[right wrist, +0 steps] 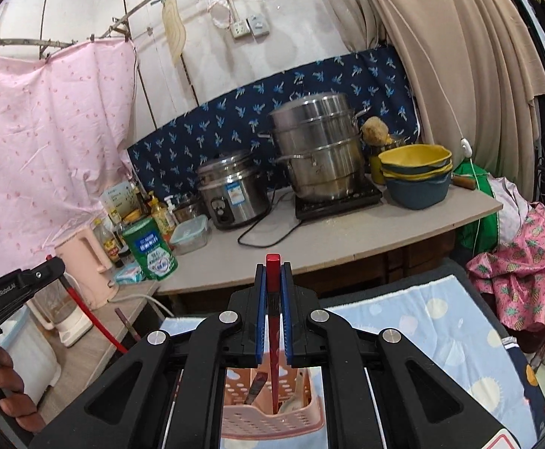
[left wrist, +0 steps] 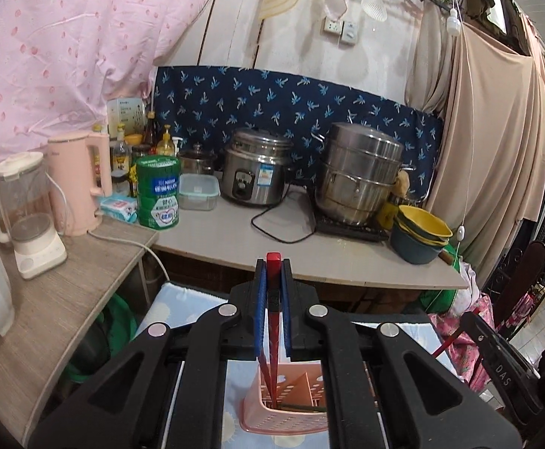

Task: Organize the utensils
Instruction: 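Open both tools to drop the red chopsticks into the pink basket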

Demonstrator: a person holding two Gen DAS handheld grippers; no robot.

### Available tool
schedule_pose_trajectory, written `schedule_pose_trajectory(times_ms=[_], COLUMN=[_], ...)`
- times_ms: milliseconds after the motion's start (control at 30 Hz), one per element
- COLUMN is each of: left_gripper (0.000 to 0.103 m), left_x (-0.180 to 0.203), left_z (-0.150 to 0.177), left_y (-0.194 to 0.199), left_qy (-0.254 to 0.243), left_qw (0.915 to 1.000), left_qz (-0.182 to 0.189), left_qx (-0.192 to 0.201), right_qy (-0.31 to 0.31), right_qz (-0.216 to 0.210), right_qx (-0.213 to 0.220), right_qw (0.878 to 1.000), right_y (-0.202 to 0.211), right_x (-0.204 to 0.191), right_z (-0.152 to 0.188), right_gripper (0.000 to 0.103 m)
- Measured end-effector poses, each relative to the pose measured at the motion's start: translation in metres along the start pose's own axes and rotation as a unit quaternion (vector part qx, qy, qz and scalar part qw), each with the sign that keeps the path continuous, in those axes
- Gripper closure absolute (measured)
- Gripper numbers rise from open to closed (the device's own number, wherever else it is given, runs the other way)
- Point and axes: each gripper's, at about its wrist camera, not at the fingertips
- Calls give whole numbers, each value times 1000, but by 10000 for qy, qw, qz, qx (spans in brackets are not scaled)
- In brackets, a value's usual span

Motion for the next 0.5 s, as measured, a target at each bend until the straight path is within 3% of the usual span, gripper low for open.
schedule_pose_trajectory(times_ms=[200, 267, 333, 500], left_gripper=[94, 87, 70, 64], left_x=[-1, -2, -3, -4], left_z=[11, 13, 14, 17], left_y=[-5, -2, 1, 12], left_qy=[33, 43, 76, 151], left_qw=[9999, 9998, 9999, 9997], left_qz=[57, 83, 38, 77], left_qx=[-159, -162, -136, -159], right_qy=[-1, -17, -16, -17], right_qz=[85, 109, 118, 99], right_qx=[-254, -233, -215, -143], right_qw=[9996, 9997, 9997, 9998], right_y=[-10, -7, -4, 9], right_x=[4, 5, 6, 6], right_z=[16, 17, 18, 18], right_gripper=[92, 90, 88, 82])
Point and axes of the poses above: each gripper's, at about its wrist camera, not at the fingertips, and y roughly against the way its jaws point, x to its right, z to its underside, and after that the axes turned 12 degrees about -y, right-handed
